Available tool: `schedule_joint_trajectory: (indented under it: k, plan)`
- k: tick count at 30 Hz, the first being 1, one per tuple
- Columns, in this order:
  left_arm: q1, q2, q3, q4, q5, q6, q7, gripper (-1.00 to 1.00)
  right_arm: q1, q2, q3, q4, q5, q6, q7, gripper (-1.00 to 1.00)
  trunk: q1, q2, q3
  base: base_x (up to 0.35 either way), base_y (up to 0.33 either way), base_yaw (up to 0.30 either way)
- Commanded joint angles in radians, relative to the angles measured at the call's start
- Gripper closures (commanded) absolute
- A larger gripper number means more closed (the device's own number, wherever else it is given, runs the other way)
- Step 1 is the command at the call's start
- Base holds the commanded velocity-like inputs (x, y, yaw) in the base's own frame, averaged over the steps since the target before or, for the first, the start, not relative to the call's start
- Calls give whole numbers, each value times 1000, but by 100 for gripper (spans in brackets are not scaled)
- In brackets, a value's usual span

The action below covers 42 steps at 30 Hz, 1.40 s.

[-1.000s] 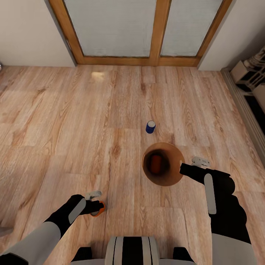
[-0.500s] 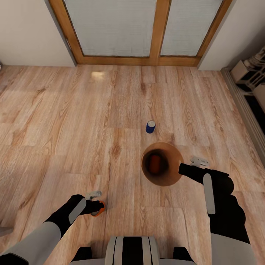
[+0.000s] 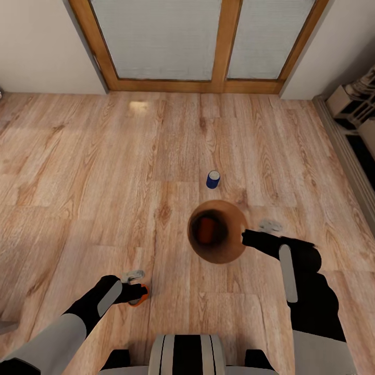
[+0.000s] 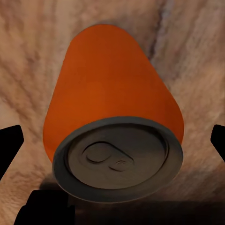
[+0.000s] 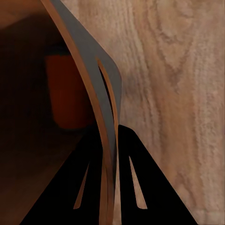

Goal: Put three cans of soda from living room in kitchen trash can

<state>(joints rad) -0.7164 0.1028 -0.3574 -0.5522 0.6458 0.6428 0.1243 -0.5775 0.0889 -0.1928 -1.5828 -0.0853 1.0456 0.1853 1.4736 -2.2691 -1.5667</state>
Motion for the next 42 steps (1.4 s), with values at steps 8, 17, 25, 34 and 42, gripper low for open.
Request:
schedule_joint_trajectory:
  k: [8,17,25,34,42]
  plan:
    - [0,-3,-22,0,0,-1,1,-100,-25,-6,11,0,-29,2,8,100,0,0,0,0,0,0]
    - [0,-6,-39,1,0,-3,1,-100,-90,-12,41,0,-20,2,7,100,0,0,0,0,0,0]
    - [0,-12,-40,2,0,-5,2,-100,-147,-25,53,0,-16,2,6,100,0,0,0,0,0,0]
    - [0,-14,-41,2,0,-5,2,-100,-160,-45,55,0,-18,2,7,100,0,0,0,0,0,0]
    - [0,-14,-41,2,1,-6,2,-100,-159,-46,66,1,-19,2,7,100,0,0,0,0,0,0]
